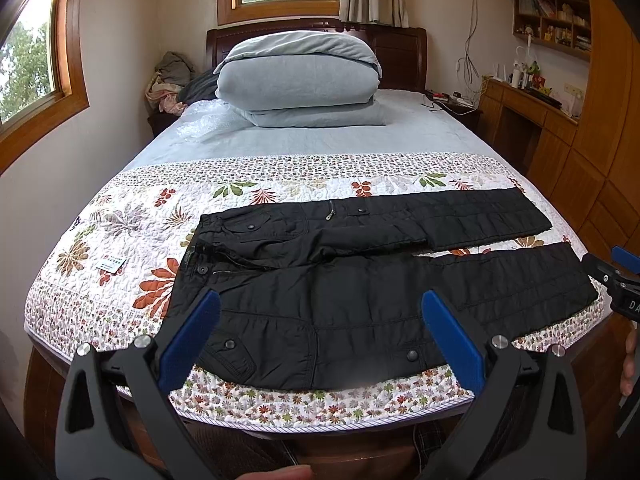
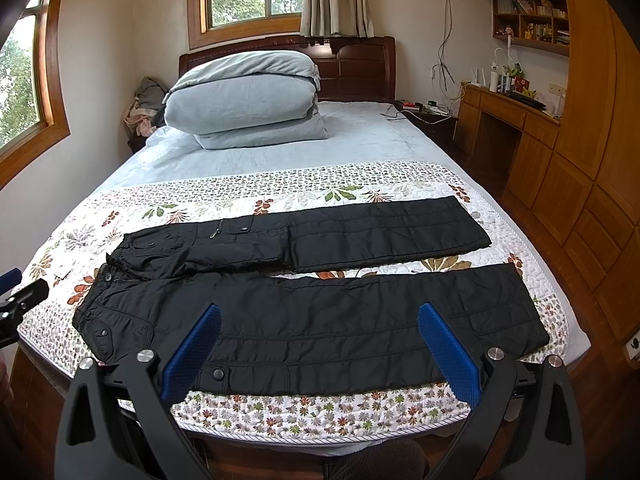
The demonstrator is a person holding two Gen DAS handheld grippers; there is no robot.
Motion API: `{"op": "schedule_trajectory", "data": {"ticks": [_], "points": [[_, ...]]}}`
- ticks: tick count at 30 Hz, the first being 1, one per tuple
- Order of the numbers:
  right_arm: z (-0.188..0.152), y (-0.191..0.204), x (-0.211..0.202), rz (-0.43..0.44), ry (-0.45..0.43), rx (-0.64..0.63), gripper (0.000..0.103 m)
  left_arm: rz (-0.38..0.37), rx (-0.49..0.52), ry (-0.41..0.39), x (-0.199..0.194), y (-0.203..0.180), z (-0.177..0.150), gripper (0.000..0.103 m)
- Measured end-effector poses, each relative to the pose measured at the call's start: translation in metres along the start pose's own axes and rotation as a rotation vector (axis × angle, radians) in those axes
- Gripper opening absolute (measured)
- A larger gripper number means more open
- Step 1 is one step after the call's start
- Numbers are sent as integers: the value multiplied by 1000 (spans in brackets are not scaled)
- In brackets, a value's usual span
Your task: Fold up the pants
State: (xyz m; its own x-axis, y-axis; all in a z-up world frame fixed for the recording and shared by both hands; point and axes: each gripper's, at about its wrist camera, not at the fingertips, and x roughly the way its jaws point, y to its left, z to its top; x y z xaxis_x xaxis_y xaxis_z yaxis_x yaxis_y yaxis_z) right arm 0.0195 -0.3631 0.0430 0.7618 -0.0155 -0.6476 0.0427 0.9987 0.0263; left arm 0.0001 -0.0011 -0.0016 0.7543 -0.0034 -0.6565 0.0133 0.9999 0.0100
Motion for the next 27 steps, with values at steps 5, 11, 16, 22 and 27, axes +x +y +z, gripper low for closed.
{"op": "schedule_trajectory", "data": {"ticks": [5,11,16,22,27], "points": [[0,0,-1,0,1,1,100,4,2,0,1,-1,-2,101],[1,0,-2,1,1,1,100,2,3,3,2,0,-1,101],[0,0,0,2,1,2,100,3,4,3,2,0,-1,101],[-1,-1,2,1,2,0,100,3,4,3,2,0,-1,101],[-1,0,0,1,3,2,100,5,5,5,2,1,-1,101]]}}
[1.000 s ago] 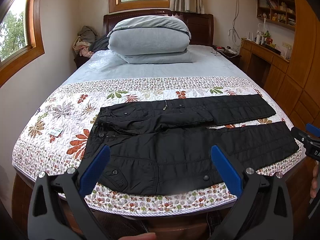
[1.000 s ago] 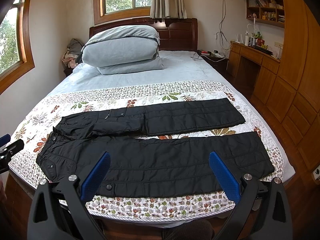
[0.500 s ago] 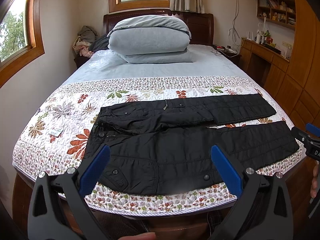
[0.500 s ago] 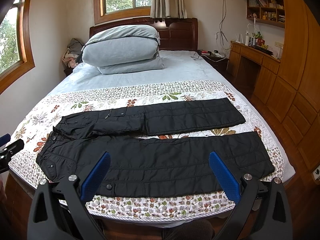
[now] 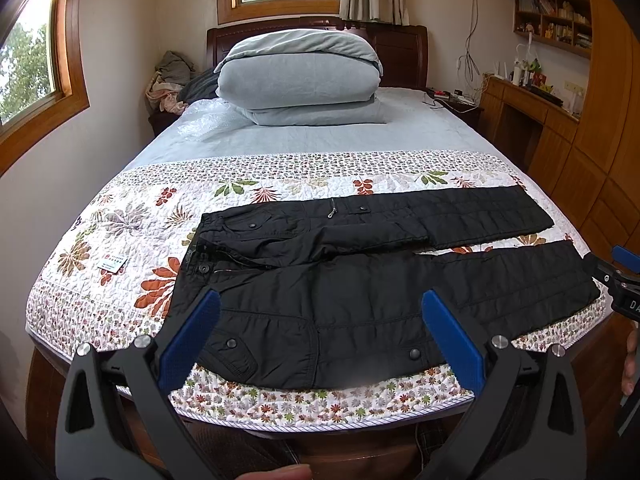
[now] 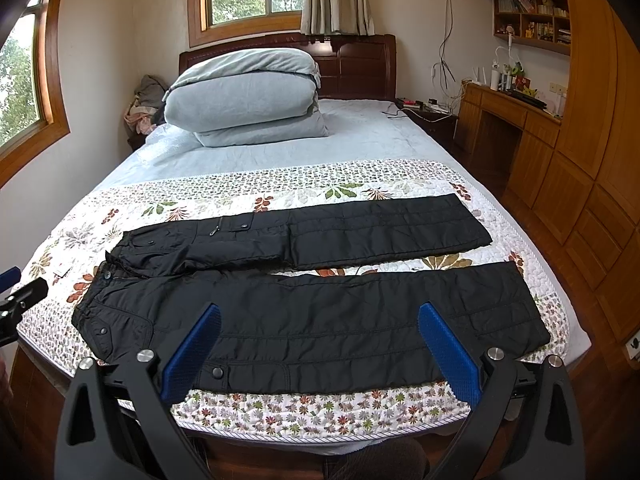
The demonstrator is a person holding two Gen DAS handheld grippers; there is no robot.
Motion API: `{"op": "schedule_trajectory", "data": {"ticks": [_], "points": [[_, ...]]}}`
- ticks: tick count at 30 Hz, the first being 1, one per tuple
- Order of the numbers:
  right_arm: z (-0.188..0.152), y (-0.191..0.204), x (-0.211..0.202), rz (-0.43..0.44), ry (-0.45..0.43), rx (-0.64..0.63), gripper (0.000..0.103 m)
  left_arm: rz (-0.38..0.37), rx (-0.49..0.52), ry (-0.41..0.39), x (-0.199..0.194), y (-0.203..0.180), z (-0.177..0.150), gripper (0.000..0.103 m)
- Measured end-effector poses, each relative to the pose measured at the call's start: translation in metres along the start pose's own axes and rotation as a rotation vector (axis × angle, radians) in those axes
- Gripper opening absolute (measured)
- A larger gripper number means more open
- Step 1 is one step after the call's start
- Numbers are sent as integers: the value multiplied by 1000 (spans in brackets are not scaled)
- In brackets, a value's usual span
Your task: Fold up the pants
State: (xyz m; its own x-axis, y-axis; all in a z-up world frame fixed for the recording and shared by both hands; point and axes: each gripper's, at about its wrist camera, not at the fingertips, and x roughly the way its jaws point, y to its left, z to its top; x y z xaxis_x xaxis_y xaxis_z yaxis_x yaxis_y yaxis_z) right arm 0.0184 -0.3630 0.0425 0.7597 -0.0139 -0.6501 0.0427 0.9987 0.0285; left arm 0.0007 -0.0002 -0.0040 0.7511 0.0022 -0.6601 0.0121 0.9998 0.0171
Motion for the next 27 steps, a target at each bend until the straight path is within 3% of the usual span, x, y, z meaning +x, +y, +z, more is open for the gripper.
{"op": "schedule_trajectory", "data": {"ticks": [27], "points": [[-2,-1,3,2,8,-2,100,0,3,11,5,4,-1,101]]}}
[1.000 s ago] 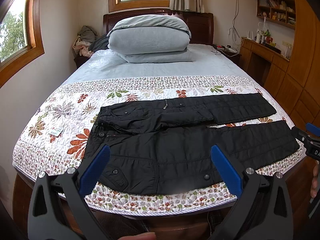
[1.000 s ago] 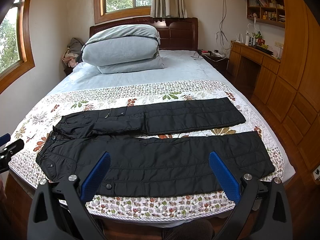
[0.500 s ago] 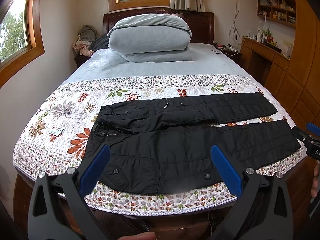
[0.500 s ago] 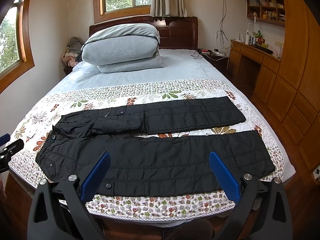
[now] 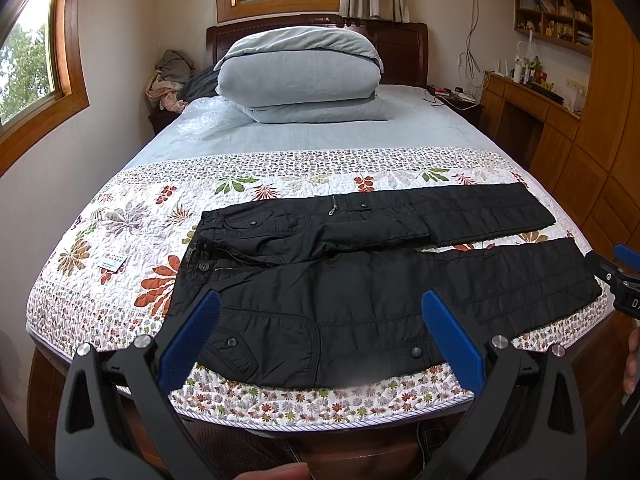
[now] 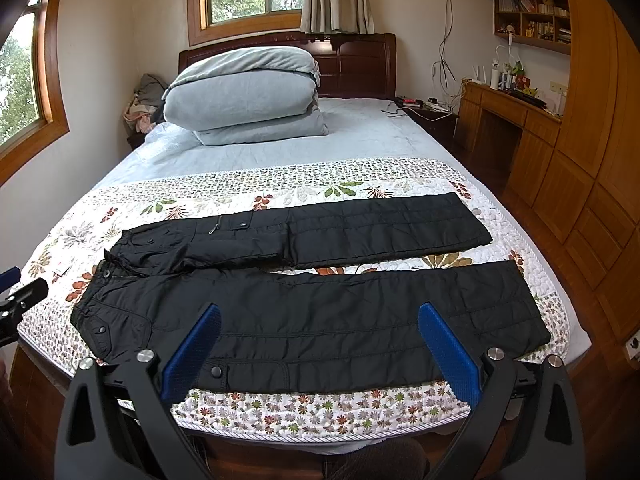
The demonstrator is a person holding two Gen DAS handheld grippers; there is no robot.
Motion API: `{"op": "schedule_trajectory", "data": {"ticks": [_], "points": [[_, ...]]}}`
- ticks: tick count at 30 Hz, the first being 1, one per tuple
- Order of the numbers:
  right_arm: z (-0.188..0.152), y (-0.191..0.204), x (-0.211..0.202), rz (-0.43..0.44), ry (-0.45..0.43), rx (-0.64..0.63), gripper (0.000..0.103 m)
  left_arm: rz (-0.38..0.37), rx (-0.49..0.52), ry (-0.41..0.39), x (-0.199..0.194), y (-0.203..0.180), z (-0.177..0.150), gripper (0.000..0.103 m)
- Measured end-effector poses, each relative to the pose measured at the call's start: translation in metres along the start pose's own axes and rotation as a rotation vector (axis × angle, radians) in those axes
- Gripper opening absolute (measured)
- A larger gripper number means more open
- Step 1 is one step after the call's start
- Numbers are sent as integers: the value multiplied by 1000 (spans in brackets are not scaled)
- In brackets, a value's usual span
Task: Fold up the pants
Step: 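Lower both grippers onto the waistband and leg of the black pants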
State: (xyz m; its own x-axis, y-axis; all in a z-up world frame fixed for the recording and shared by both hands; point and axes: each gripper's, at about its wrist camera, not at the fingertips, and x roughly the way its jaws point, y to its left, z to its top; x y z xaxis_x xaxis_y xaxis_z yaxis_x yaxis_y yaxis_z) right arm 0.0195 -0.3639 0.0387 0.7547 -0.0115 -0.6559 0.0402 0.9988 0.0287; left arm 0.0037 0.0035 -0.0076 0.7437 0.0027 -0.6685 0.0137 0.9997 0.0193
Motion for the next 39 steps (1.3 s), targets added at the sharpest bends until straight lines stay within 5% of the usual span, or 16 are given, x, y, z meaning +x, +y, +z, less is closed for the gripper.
{"op": "schedule_trajectory", "data": {"ticks": [18,21,26,32,39], "points": [[1,-5,11,63,-10,-6,100,-6,6,59,27,6,-2,101],[19,-18,12,119,-17,-20,100,-71,-12,59,33,14,7,101],[96,-71,39,37,34,-33,100,-209,-97,149,76,51,61,101],[183,-167,156,27,320,122,100,-172,-221,366,177,107,118,101],[206,-246,322,84,582,228,100,-72,-340,625,307,192,133,101]]}}
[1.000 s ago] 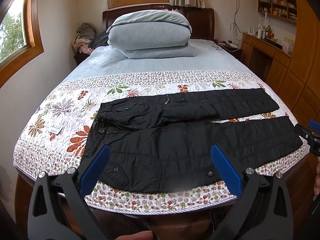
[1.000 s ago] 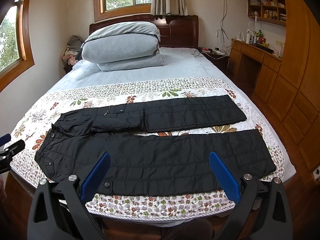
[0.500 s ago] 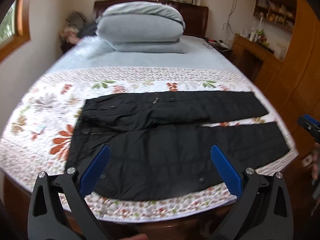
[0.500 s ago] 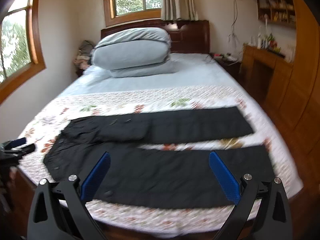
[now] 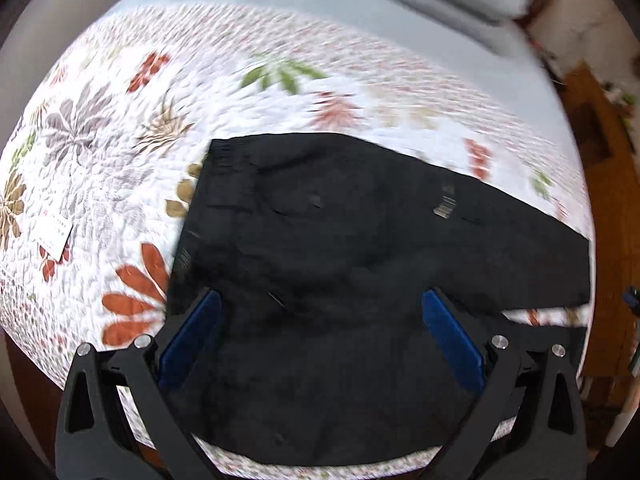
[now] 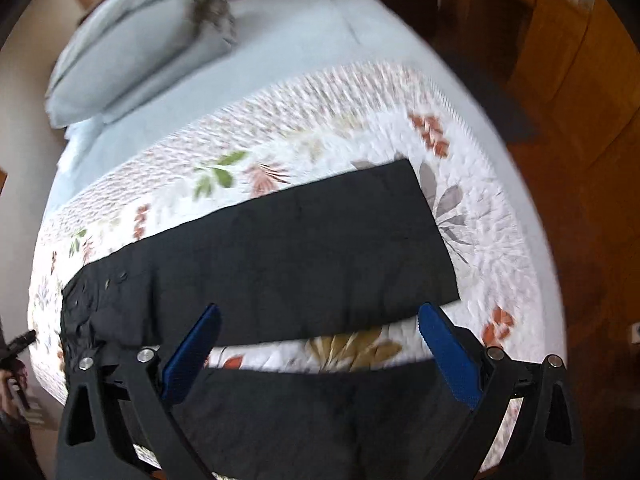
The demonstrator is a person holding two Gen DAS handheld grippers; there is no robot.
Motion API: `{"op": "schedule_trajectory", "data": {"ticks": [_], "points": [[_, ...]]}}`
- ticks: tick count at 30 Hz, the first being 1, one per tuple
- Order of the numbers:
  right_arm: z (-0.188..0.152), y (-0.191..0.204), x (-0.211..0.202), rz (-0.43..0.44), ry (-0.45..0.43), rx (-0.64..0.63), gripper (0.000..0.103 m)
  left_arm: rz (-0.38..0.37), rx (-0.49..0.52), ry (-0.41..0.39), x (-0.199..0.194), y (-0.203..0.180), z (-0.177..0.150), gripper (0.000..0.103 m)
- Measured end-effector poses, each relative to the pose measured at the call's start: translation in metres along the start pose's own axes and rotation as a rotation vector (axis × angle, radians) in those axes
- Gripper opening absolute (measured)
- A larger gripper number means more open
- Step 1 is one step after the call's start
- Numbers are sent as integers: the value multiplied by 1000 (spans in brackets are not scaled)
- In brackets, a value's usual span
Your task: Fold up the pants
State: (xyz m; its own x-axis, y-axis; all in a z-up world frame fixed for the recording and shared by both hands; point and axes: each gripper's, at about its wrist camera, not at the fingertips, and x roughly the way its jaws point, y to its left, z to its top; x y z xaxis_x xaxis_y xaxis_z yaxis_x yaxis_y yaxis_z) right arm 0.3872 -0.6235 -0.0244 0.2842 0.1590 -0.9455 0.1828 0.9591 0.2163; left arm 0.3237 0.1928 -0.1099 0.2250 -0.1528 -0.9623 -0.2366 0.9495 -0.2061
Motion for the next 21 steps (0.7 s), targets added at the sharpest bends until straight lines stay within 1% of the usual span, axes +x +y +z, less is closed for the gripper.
{"op": "schedule_trajectory", "data": {"ticks": [1,3,5,6,7,9,12,16,18,19,21], "points": [[14,-9,19,2,32,9,100,-11,-15,38,13,11,13,101],[32,-20,46,-21,56,18,100,-39,-53,100,31,28,29,101],[50,-30,73,-22,84,14,100,-58,-127,139,45,47,41,101],[61,-34,86,-49,83,7,100,-59,-173,160,54,59,50,101],[69,-37,95,-72,84,1,100,-49,-199,178,60,66,55,101],[80,-42,112,-93,100,-5,100,0,-233,196,72,82,66,101],[94,-45,138,-139,141,-41,100,55,-227,215,84,92,81,101],[103,-40,168,-178,198,-101,100,82,-216,257,106,95,94,101],[103,-33,178,-226,200,-147,100,109,-189,282,119,91,100,101],[100,-26,184,-265,190,-190,100,118,-173,293,125,88,103,101],[95,-17,189,-311,165,-246,98,134,-152,311,137,84,107,101]]}}
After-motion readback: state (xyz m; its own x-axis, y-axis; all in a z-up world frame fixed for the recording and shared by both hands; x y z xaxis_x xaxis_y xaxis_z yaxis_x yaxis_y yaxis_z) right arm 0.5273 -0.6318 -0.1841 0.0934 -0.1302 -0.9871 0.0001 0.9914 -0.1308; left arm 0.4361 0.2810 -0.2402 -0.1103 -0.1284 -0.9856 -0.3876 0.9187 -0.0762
